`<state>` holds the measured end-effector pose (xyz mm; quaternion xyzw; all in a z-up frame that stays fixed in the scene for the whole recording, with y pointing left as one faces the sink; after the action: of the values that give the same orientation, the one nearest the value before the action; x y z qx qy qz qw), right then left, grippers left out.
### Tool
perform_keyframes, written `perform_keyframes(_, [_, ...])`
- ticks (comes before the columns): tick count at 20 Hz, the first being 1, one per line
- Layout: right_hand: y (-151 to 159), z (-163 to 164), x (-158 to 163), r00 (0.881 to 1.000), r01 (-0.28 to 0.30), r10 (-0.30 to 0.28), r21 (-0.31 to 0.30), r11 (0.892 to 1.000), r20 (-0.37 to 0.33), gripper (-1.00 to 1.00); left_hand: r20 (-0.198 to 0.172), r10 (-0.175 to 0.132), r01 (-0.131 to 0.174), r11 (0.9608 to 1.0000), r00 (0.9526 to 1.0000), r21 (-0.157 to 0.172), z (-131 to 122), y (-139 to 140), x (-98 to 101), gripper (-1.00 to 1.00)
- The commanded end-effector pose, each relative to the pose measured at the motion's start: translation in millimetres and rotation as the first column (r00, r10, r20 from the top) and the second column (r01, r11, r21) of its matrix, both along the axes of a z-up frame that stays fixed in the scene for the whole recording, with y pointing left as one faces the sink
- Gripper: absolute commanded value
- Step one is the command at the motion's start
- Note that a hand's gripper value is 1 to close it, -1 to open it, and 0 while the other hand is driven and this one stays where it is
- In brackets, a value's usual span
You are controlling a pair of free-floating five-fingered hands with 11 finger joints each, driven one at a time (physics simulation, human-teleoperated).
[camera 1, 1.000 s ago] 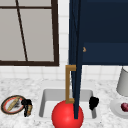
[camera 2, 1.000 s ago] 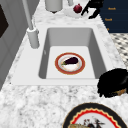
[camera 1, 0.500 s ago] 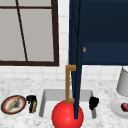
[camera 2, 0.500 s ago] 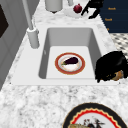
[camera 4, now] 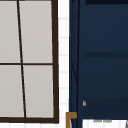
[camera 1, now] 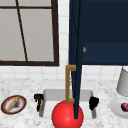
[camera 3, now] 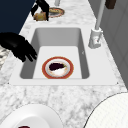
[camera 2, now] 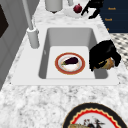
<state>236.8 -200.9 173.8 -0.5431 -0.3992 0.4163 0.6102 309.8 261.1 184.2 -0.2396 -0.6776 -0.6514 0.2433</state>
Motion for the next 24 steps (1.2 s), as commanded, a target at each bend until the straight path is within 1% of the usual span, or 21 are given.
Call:
perform_keyframes(1, [0.0,0.0,0.0,1.000,0.000,0.000,0.000,1.000,0.000,0.00,-0.057,0.001,0.001,0.9995,0.9984,0.031,-2.7,-22.5,6.7,1.00])
perform_keyframes(2, [0.0,0.0,0.0,1.000,0.000,0.000,0.000,1.000,0.000,0.00,-0.054,0.001,0.001,0.9994,0.9986,0.033,-4.8,-29.2,9.5,1.00])
perform_keyframes(5, [0.0,0.0,0.0,1.000,0.000,0.000,0.000,1.000,0.000,0.00,-0.022,0.002,-0.001,0.9992,0.9998,0.040,-7.4,-50.5,18.4,1.00])
perform_keyframes(9, [0.0,0.0,0.0,1.000,0.000,0.000,0.000,1.000,0.000,0.00,-0.006,0.004,-0.003,0.9991,1.0000,0.043,-10.6,-77.9,34.0,1.00])
perform_keyframes(12, [0.0,0.0,0.0,1.000,0.000,0.000,0.000,1.000,0.000,0.00,-0.003,0.005,-0.004,0.9989,1.0000,0.046,-15.6,-100.5,45.1,1.00])
perform_keyframes(17, [0.0,0.0,0.0,1.000,0.000,0.000,0.000,1.000,0.000,0.00,-0.005,0.006,-0.006,0.9990,1.0000,0.045,-31.7,-139.7,63.5,1.00])
perform_keyframes(24, [0.0,0.0,0.0,1.000,0.000,0.000,0.000,1.000,0.000,0.00,-0.004,0.008,-0.008,0.9983,1.0000,0.058,-60.9,-195.0,88.1,1.00])
